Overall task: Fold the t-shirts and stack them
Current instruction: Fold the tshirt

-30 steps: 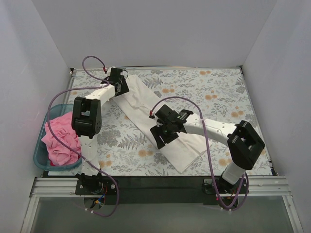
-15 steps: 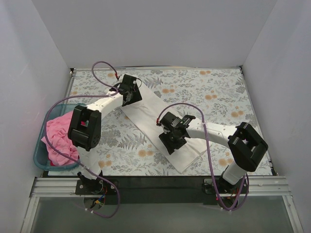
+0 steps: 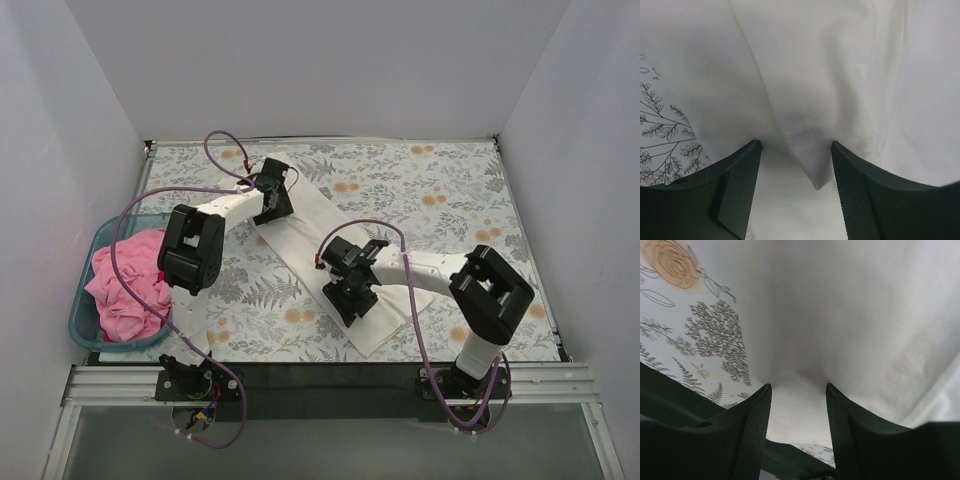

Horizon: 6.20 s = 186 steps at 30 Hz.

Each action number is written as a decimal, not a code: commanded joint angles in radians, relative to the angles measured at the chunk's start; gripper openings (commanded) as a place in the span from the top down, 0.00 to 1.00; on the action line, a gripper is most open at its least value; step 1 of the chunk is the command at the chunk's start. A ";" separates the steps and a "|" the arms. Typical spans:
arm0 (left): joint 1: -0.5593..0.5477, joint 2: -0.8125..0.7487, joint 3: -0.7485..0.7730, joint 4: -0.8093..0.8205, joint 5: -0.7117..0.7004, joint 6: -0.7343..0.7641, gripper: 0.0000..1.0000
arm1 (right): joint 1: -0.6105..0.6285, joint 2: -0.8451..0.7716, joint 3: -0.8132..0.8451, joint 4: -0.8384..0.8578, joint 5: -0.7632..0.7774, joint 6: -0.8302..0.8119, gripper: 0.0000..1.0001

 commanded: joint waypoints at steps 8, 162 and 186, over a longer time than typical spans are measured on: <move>0.035 0.198 0.267 0.026 -0.087 0.196 0.41 | 0.106 0.291 0.332 0.018 -0.200 0.004 0.54; -0.074 -0.520 -0.473 0.095 -0.121 0.096 1.00 | -0.247 0.193 0.513 0.142 0.168 -0.108 0.99; -0.045 -0.414 -0.483 0.122 -0.151 0.041 0.67 | -0.268 0.292 0.512 0.256 0.170 -0.109 0.95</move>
